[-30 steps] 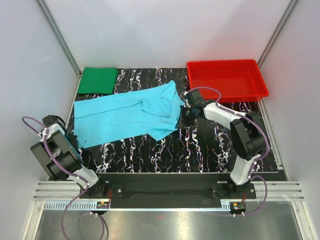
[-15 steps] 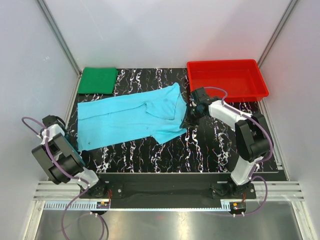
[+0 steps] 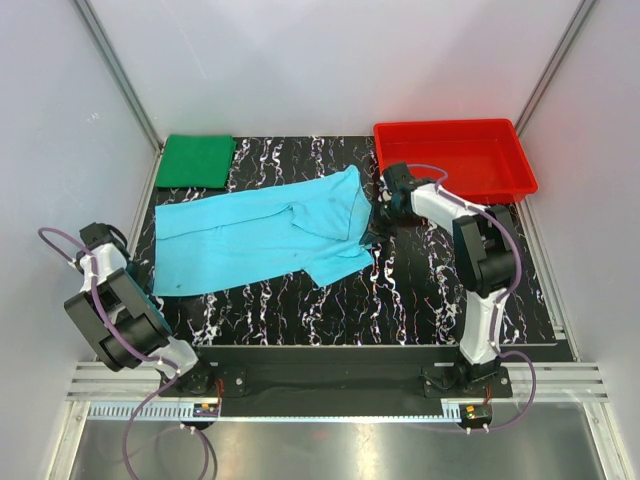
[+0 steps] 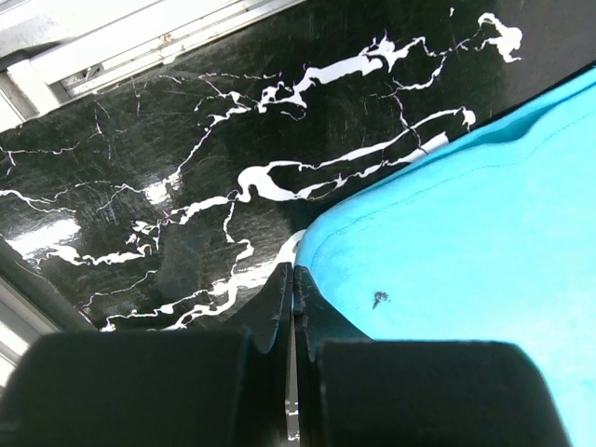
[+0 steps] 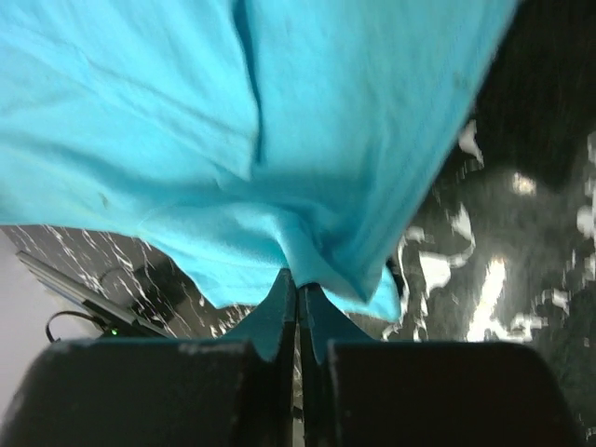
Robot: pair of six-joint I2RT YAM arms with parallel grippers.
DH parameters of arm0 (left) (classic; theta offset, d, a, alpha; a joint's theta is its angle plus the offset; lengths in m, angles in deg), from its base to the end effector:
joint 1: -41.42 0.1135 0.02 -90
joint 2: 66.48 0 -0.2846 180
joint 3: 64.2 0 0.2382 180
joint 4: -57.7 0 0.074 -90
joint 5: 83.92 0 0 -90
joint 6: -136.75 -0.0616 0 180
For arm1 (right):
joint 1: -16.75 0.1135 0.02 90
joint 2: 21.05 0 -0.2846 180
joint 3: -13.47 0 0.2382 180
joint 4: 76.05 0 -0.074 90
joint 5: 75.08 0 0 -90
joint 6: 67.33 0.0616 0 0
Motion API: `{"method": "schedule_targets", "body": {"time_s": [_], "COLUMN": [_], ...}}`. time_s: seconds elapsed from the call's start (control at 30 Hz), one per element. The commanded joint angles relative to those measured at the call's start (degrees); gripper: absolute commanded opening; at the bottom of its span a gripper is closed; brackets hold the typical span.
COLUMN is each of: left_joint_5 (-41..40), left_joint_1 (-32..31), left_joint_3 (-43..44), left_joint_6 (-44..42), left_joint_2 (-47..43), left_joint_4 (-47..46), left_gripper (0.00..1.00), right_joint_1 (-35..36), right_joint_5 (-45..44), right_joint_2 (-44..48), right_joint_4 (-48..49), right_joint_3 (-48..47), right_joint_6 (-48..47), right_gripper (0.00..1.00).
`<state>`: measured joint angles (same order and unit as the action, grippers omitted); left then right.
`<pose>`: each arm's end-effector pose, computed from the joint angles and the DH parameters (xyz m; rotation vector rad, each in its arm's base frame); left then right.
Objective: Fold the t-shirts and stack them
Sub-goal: Fold the tshirt
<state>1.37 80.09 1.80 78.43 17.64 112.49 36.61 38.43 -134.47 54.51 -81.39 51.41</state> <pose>0.1975 0.1645 0.1931 -1.6536 2.3158 0.1429 0.3752 0.1617 0.1778 0.1061 2.8614 0.7715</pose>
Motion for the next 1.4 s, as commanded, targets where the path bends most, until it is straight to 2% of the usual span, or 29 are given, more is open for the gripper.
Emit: {"method": "schedule_targets", "body": {"time_s": [0.0,0.07,0.17,0.27,0.37,0.57,1.0,1.37], "left_joint_5": [-0.03,0.14,-0.12,-0.12,-0.39,-0.56,0.14,0.14], "left_joint_1": [-0.35,-0.44,-0.97,-1.15,-1.50,-2.20,-2.81,-2.91], "left_joint_3": [1.76,1.32,0.70,0.35,0.17,0.00,-0.44,0.00], "left_joint_6": [-0.04,-0.04,-0.04,0.05,0.05,-0.22,-0.13,-0.30], "left_joint_2": [-0.01,0.08,0.17,0.00,-0.09,-0.01,0.70,1.14], "left_joint_4": [-0.83,-1.18,-1.62,-1.88,-2.06,-2.06,-2.50,-2.68], "left_gripper": [0.00,0.00,0.00,0.00,0.00,0.00,0.00,0.00], "right_joint_1": [-0.96,-0.96,-0.96,-0.96,-0.96,-0.96,-0.96,-0.87], "right_joint_5": [3.21,4.09,1.38,-4.16,-6.89,-5.67,-3.21,-1.89], "right_joint_2": [-3.80,-5.04,-3.92,3.79,9.25,10.16,1.11,-1.71], "right_joint_4": [0.14,-1.97,-6.36,-9.44,-9.01,-4.88,-0.75,1.01], "right_joint_3": [-7.87,-11.47,-11.59,-5.97,0.80,7.58,4.95,3.45], "right_joint_6": [-1.40,-1.13,-3.58,-5.96,-6.58,-6.85,-7.37,-5.79], "right_gripper": [0.00,0.16,0.44,0.48,0.49,0.38,0.41,0.33]}}
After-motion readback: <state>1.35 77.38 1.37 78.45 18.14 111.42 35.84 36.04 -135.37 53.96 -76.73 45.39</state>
